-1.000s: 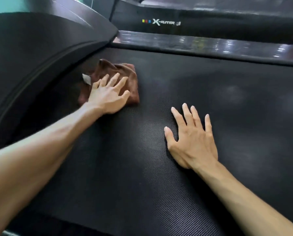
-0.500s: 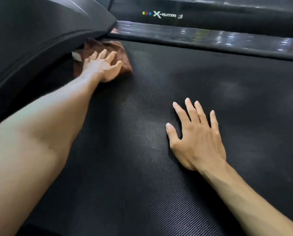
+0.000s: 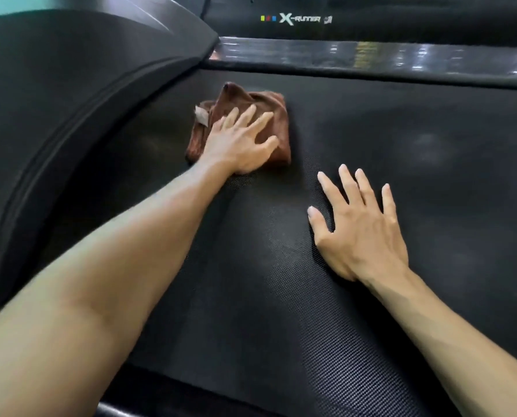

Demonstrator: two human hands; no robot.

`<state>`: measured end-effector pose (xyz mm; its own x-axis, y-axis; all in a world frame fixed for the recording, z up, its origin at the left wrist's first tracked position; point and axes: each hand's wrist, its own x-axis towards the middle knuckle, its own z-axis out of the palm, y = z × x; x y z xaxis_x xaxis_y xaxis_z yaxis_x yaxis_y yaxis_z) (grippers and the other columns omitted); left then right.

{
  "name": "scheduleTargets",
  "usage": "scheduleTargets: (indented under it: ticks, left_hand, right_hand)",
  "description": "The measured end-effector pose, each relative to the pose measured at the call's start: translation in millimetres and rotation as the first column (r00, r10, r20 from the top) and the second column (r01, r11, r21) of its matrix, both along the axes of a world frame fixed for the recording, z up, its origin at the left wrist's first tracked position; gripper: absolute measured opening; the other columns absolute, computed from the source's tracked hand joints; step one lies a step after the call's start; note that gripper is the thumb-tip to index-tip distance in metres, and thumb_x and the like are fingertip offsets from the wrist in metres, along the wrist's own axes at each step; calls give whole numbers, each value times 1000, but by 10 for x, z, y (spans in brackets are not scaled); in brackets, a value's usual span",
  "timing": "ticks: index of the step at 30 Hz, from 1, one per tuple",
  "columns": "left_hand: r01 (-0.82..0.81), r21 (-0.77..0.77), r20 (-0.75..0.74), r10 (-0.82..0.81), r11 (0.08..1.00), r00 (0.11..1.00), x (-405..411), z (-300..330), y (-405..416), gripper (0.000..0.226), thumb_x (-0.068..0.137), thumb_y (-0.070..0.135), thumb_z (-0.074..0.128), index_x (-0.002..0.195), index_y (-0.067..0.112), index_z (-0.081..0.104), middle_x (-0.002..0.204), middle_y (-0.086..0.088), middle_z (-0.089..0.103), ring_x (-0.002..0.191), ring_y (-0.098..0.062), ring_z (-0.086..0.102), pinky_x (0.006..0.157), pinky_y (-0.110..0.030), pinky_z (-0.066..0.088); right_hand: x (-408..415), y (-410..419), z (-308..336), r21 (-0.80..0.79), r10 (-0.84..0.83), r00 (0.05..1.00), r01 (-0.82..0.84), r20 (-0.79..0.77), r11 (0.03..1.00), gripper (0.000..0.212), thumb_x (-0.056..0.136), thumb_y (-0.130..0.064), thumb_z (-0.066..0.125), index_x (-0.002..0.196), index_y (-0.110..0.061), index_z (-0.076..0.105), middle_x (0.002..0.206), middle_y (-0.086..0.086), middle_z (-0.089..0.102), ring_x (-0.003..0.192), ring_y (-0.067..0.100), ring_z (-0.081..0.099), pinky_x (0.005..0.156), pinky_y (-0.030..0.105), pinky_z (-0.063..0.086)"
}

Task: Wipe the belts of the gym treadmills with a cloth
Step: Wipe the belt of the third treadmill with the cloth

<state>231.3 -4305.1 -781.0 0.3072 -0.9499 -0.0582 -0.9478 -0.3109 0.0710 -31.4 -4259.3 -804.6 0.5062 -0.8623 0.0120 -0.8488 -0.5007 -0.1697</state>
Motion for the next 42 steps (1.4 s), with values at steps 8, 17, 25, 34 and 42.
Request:
scheduleTargets:
  ticks: [8,17,25,34,42]
  left_hand:
    - [-368,41,14,368,929,930,978,-43,524,70,100,68,21,163,39,10,173,3,2,158,-30,3,128,-46,5]
    - [-246,11,-2,246,969,969,52,-36,1162,70,98,65,27,162,43,11,173,5,1,159,-25,-1,127,-45,2]
    - [-441,101,-14,445,892,896,879,3,1136,72,98,70,21,163,41,5,173,4,-3,159,-26,-3,128,-46,-1]
    - [-135,86,-104,143,987,984,-600,68,1892,70,100,62,32,162,44,6,172,5,-7,158,-23,-10,127,-44,-5]
    - [-101,-136,-155,80,986,985,-440,179,2334,64,104,31,40,164,21,18,173,2,6,158,-17,-4,127,-44,-7]
  right_hand:
    - [0,-27,-39,1,4,1000,-4,4,1000,75,95,-64,9,166,-38,6,175,-3,-2,160,17,-8,129,50,-6]
    - [18,14,42,21,3,1000,-2,-12,1000,69,103,-60,19,166,-36,7,175,-1,-2,160,18,-9,128,51,-6]
    - [-1,-15,23,37,5,1000,-5,-8,999,67,104,-60,20,166,-38,6,175,-2,-3,160,16,-11,128,49,-9]
    - [-44,72,162,138,20,994,-35,104,990,63,107,-51,32,165,-32,19,175,4,5,161,19,-3,128,50,-8]
    - [290,571,427,146,116,941,-170,319,975,47,109,-31,42,155,-25,48,170,7,27,160,18,12,129,50,-6]
